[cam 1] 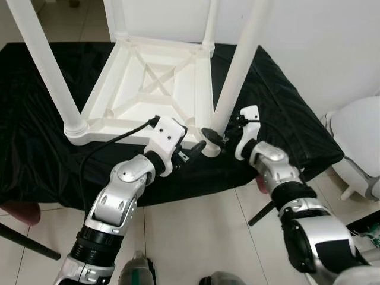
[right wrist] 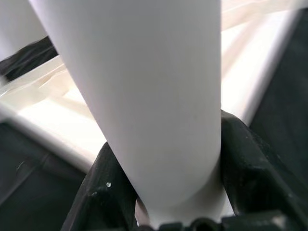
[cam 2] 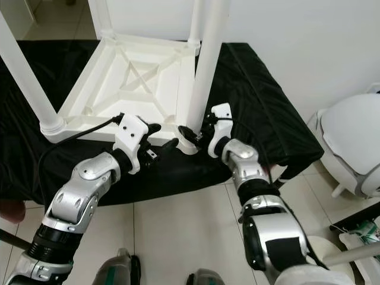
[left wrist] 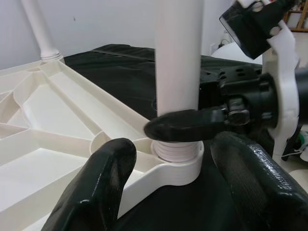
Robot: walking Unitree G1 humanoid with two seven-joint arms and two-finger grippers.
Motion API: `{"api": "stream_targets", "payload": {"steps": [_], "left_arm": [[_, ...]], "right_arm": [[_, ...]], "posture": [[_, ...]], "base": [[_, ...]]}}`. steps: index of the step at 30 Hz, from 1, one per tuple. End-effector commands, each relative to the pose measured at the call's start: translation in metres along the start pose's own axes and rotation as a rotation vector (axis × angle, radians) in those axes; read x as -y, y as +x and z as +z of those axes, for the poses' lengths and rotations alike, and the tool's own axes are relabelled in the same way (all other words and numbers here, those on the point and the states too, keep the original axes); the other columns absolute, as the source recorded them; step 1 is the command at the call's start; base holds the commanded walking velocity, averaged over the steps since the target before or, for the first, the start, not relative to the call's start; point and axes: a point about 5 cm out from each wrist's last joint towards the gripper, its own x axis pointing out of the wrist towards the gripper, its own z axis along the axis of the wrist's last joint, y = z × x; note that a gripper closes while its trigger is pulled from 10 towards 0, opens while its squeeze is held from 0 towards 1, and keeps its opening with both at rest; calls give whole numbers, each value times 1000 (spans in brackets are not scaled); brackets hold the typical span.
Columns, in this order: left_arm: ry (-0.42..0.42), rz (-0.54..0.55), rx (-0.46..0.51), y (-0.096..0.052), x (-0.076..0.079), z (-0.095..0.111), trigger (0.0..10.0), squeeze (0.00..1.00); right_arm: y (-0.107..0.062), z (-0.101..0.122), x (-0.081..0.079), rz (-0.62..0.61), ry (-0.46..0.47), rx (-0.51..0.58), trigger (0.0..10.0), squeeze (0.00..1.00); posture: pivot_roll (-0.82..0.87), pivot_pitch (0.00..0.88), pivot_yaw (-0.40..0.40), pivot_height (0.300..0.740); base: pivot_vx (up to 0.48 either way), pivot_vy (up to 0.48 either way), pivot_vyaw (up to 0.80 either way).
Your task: Building children table
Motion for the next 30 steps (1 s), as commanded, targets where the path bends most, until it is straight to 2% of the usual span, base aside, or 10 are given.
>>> {"api": "stream_targets", "payload": {"steps": [1,7,11,18,19,20,24,25,27,30], "left_arm": [[-3,-14,-1,1,3,0,10000,0],[-3,-19,0,3,5,0,10000,0],[-3,-21,2,4,5,0,10000,0],[-1,-22,5,5,5,0,10000,0],[0,-20,5,4,4,0,10000,0],[0,-17,6,4,4,0,10000,0],[0,-14,6,4,4,0,10000,0],[0,-11,8,4,3,1,10000,0],[1,-11,9,4,3,1,10000,0],[1,-11,9,4,3,1,10000,0]], "right_arm": [[-3,-5,5,-76,11,-32,10000,0],[-1,-4,-1,-379,37,-14,10000,0],[-1,-5,-7,-497,76,-5,10000,0],[2,-3,-17,-466,102,1,10000,0],[2,-2,-16,-448,105,6,10000,859],[3,1,-17,-406,130,32,10000,1000],[3,6,-16,-365,149,70,10000,1000],[3,16,-14,-228,180,119,10000,1000],[2,19,-13,-175,180,129,10000,1000],[2,19,-13,-175,180,129,10000,1000]], "posture": [[-4,0,-37,740],[-10,0,-40,740],[-7,0,-41,740],[-6,0,-47,740],[-5,0,-47,740],[-4,0,-49,740],[-3,0,-50,740],[-5,0,-49,740],[-5,0,-49,740],[-5,0,-49,740]], "base": [[0,0,0],[0,0,0],[0,0,0],[0,0,0],[0,0,0],[0,0,0],[0,0,0],[0,0,0],[0,0,0],[0,0,0]]}}
